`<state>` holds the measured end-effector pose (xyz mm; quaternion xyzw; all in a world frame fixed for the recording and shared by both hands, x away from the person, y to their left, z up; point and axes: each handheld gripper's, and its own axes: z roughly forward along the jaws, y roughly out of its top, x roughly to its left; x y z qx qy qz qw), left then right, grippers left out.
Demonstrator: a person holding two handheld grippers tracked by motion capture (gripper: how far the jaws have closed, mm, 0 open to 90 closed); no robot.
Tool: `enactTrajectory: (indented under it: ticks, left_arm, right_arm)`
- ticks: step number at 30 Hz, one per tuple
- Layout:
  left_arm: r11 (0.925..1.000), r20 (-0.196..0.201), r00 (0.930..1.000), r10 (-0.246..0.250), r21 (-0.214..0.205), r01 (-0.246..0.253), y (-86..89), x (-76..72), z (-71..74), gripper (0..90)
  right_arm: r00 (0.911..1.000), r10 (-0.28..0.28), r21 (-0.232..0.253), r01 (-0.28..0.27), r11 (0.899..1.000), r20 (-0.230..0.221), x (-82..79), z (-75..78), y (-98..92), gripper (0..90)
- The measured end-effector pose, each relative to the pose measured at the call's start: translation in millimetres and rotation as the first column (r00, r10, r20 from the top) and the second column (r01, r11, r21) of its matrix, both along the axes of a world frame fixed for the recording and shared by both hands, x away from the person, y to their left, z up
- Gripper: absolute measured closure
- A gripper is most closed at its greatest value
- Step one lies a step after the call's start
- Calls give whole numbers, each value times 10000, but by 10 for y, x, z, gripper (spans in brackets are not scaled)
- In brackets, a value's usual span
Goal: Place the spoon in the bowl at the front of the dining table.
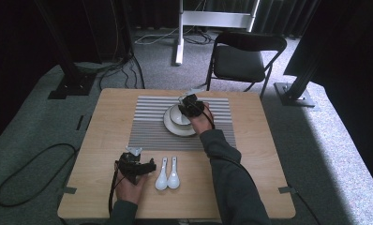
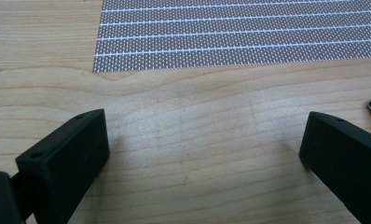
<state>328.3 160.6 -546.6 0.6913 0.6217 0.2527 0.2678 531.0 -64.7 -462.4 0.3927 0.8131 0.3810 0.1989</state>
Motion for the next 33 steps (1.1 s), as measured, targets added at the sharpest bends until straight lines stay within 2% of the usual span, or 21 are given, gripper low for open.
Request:
enactTrajectory:
  ticks: [6,16,20,29,33]
  left_arm:
    - [10000,-14,10000,-6,4,6,0,-1,1,18]
    - [10000,-14,10000,-1,-5,1,0,-1,0,17]
    - [10000,-14,10000,0,-7,0,0,0,0,17]
    - [10000,-12,10000,4,-9,-4,-1,0,0,18]
    - [10000,0,10000,11,-16,-11,-1,0,-1,17]
  right_arm:
    - [9997,-163,-220,159,9996,-159,46,-25,98,752]
    - [9998,-85,-843,101,9964,190,3,-66,248,750]
    - [9997,-77,-1052,101,9944,229,5,-80,297,751]
    - [9996,-210,-1175,228,9928,163,29,-101,340,752]
    - [9994,-236,-1538,274,9877,267,31,-139,390,752]
